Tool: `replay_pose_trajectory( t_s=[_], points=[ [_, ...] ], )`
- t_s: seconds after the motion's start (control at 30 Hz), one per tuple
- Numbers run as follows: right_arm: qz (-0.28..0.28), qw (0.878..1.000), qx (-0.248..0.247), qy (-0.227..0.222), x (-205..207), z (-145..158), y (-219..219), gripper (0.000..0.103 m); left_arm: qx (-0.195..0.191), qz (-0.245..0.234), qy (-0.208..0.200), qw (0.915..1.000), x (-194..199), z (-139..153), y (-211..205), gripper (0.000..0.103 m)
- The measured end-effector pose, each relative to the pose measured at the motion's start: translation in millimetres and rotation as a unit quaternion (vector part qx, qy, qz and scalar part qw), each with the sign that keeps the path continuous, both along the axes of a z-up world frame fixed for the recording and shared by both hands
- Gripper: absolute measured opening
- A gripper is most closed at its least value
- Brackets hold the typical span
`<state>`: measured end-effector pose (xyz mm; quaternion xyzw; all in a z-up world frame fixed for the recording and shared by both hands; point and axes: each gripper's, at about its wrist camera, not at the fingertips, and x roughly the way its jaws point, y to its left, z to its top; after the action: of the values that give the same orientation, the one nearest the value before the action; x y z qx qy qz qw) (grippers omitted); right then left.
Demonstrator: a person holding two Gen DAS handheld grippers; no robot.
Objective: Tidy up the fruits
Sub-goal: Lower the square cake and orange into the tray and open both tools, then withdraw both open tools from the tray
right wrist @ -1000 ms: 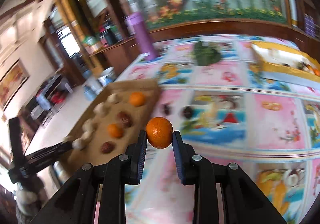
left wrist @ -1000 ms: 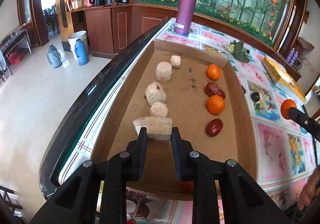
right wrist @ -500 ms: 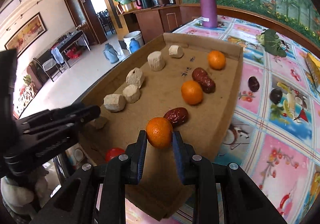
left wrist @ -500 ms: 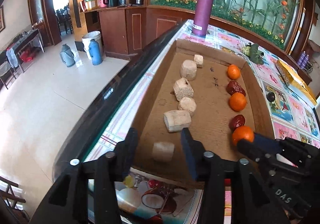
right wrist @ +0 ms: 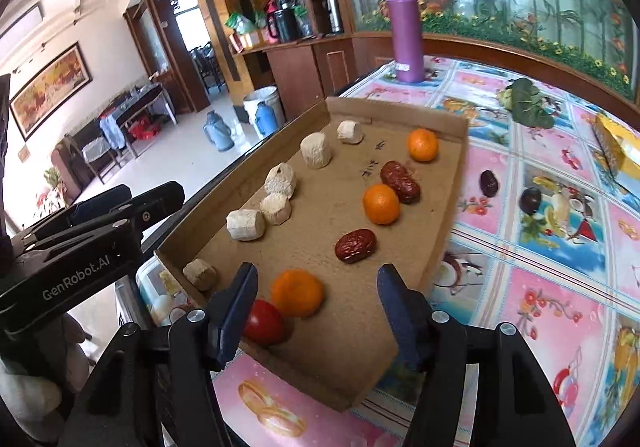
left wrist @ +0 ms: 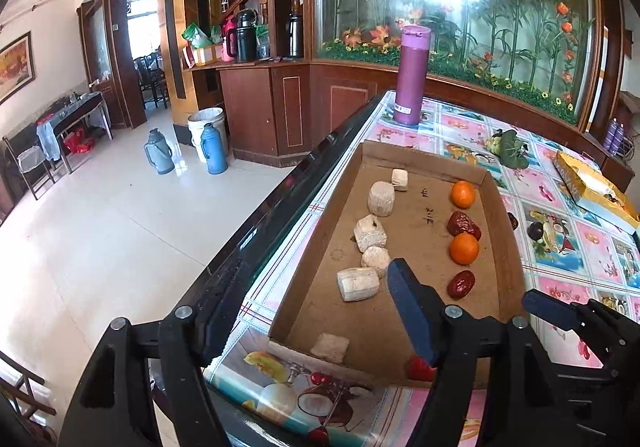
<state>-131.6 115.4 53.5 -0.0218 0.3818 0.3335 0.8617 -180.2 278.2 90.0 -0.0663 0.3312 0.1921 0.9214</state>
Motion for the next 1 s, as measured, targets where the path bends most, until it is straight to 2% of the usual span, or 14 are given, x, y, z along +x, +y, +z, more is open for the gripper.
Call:
replay_pose_trajectory(
  t_s=[0.4, 1.0],
  points=[
    [-0.059, 0.997, 0.04, 0.024, -0.2, 5.9, -40.3, 0.077, -0.002, -0.025, 0.004, 0.9997, -0.5, 2.1, -19.2, 0.073],
    [-0.074, 0.996, 0.045, 0.035, -5.7, 0.7, -53.9, 0.079, -0.007, -0.047, 0.015, 0.9988, 1.7, 2.2, -33.3, 0.073]
  ],
)
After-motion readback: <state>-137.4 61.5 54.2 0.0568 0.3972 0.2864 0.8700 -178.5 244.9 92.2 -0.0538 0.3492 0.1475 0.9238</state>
